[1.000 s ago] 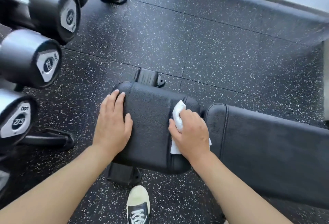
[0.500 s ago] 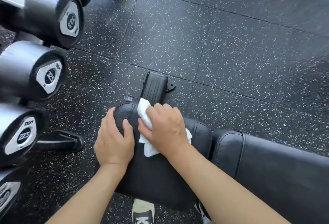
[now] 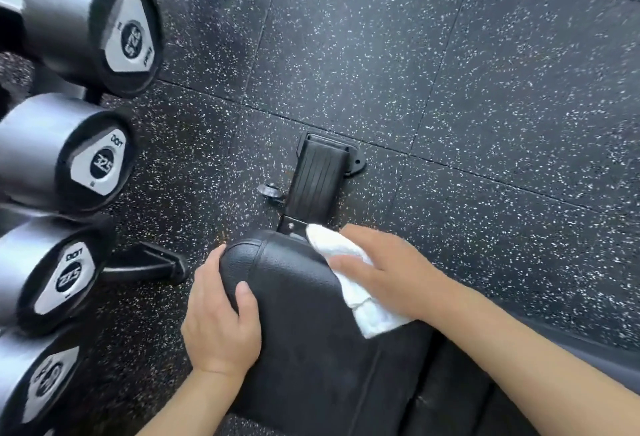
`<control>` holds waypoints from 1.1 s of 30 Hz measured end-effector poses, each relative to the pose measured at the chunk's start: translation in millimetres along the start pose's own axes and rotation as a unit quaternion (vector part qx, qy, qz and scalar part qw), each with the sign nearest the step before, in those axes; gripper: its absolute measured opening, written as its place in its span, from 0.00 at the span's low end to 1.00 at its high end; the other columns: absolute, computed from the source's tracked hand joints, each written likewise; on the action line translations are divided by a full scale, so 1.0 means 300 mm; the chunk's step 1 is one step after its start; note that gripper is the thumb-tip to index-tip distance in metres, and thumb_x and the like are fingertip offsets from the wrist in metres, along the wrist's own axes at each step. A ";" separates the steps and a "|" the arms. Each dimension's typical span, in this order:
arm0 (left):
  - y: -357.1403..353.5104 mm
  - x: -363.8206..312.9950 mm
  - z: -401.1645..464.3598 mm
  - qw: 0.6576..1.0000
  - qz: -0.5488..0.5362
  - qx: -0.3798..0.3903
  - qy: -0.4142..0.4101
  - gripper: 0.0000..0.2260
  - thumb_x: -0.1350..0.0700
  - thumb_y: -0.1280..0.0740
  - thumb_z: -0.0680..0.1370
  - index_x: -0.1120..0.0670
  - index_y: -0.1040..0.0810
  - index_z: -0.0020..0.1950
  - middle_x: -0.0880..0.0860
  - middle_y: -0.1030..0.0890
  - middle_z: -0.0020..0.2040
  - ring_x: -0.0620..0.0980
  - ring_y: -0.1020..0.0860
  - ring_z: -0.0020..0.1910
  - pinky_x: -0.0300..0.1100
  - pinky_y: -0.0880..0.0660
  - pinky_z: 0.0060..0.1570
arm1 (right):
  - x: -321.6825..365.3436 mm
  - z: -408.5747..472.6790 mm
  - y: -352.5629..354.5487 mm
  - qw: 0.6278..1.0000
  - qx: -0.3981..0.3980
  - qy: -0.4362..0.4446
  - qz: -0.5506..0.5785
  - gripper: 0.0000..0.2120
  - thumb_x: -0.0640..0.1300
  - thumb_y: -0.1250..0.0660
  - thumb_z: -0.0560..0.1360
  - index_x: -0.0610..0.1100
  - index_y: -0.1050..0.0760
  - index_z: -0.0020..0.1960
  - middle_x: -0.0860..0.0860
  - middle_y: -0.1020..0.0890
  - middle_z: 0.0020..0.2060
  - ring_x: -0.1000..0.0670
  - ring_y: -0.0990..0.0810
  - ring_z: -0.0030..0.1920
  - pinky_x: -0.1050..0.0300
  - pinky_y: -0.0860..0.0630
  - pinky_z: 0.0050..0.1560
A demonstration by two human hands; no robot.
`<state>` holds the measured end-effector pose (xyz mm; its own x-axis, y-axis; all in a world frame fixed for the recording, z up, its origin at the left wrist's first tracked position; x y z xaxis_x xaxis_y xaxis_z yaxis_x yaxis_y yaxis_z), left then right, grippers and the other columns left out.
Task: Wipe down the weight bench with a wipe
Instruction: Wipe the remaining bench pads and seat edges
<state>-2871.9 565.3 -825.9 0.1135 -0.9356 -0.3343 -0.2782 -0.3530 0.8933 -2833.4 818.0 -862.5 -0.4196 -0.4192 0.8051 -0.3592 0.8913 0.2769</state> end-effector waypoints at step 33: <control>-0.013 0.025 0.014 1.000 0.006 0.010 -0.001 0.28 0.45 0.45 0.77 0.51 0.35 0.77 0.50 0.28 0.67 0.60 0.25 0.62 0.62 0.24 0.49 | 0.199 0.265 -0.130 0.997 -0.024 -0.027 -0.070 0.14 0.59 0.45 0.82 0.51 0.35 0.44 0.53 0.25 0.38 0.45 0.26 0.41 0.49 0.35 0.39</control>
<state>-2874.0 559.6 -833.1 0.1073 -0.9400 -0.3238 -0.2983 -0.3412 0.8914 -2910.8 744.5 -866.9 -0.4126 -0.5471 0.7283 -0.3780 0.8303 0.4096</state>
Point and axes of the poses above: each hand's wrist, its own z-axis towards the middle knuckle, its own y-axis out of the back of the hand, x = y × z, the point moved 4 cm from there along z, towards the middle knuckle
